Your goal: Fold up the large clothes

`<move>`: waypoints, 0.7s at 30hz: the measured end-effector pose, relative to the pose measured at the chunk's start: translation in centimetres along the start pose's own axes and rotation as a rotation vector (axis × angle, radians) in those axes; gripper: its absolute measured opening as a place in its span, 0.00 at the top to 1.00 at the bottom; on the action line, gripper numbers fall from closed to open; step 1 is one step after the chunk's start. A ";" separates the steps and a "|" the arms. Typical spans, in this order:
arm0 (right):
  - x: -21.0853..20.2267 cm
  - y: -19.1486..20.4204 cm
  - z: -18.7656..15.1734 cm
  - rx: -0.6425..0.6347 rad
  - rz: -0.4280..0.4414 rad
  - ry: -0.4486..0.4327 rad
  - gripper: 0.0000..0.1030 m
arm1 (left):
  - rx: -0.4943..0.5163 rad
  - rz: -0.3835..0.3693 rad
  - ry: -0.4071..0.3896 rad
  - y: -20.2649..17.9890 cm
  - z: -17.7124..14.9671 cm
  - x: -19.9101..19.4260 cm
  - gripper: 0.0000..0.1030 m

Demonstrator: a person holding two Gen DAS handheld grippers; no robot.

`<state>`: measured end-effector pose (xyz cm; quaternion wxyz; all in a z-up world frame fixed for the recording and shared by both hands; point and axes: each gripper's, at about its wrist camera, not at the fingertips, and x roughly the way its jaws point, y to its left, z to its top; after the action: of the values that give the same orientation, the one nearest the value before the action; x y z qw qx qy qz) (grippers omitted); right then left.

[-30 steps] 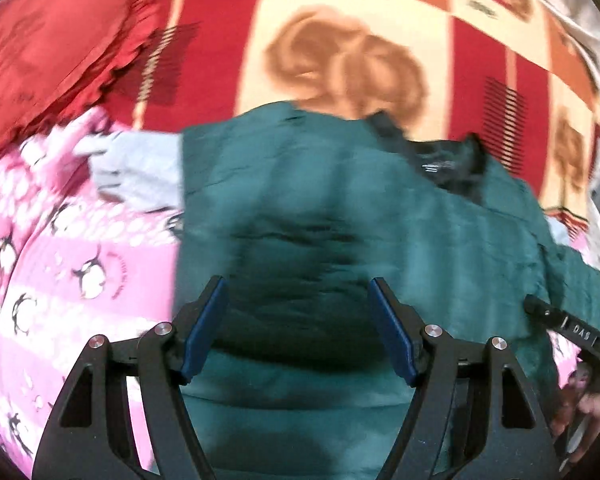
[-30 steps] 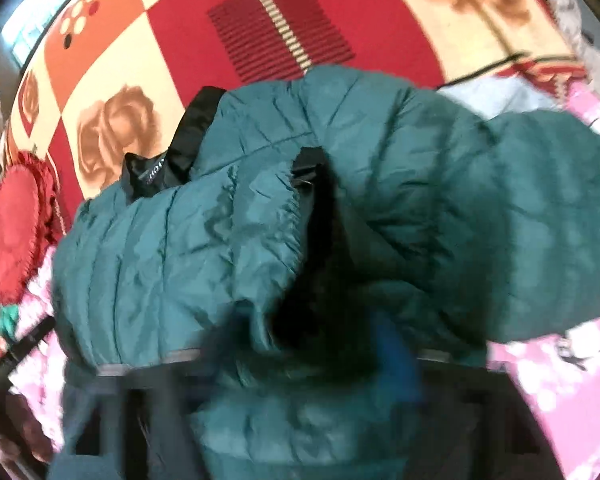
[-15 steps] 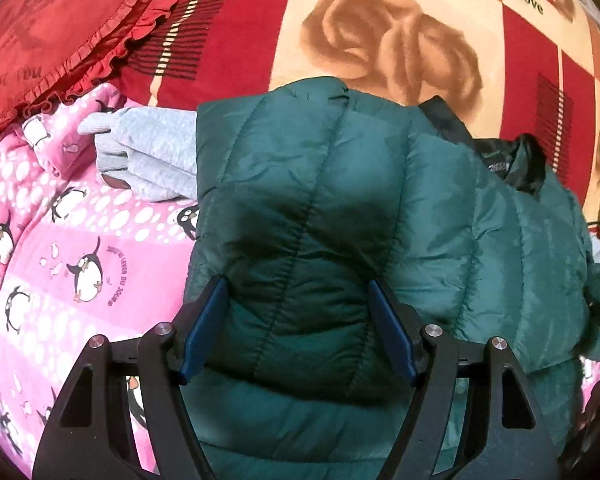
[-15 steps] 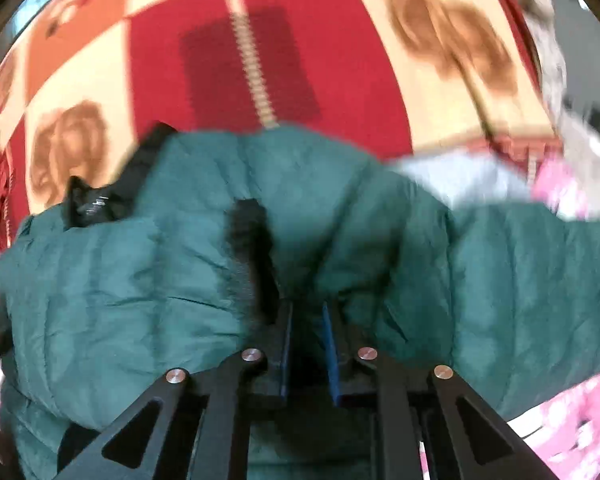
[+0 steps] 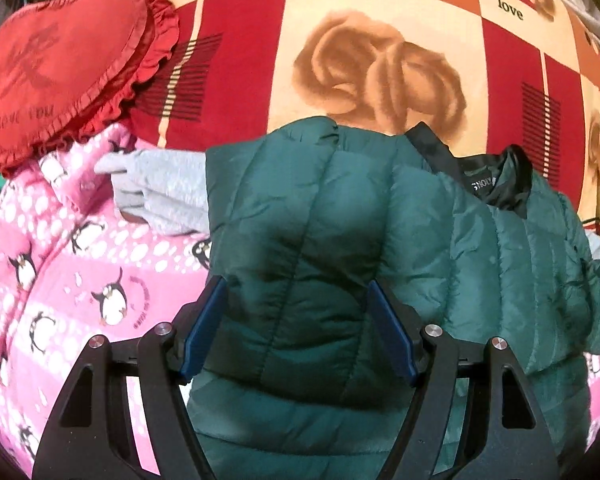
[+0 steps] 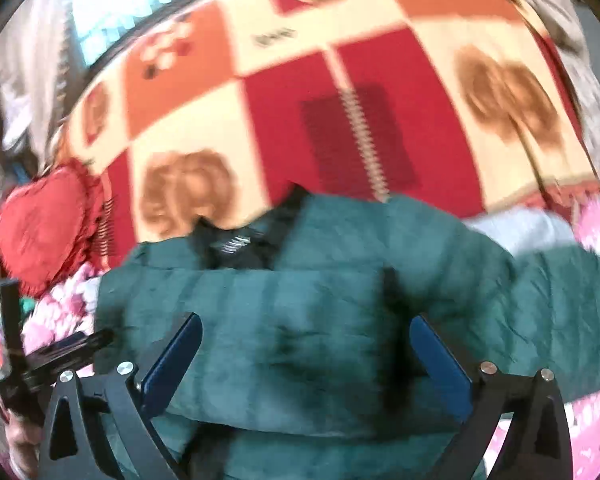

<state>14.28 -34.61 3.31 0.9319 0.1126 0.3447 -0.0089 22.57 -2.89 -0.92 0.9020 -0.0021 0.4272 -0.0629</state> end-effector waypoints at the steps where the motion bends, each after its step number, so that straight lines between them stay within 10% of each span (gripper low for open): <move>1: 0.4 1.3 -0.1 -0.036 0.002 0.015 0.00 | 0.003 0.004 -0.001 -0.1 0.1 0.1 0.30; 8: 5.0 6.6 -1.0 -0.177 0.028 0.120 0.08 | 0.008 0.020 0.010 -0.7 0.8 1.6 0.30; 21: 13.2 1.6 -1.8 -0.113 -0.139 0.255 0.20 | 0.035 0.087 0.075 -2.7 0.6 5.4 0.29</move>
<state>23.32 -31.85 -6.18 0.8825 0.0363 0.4672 -0.0397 26.08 -6.22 -4.51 0.8871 0.0347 0.4591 -0.0311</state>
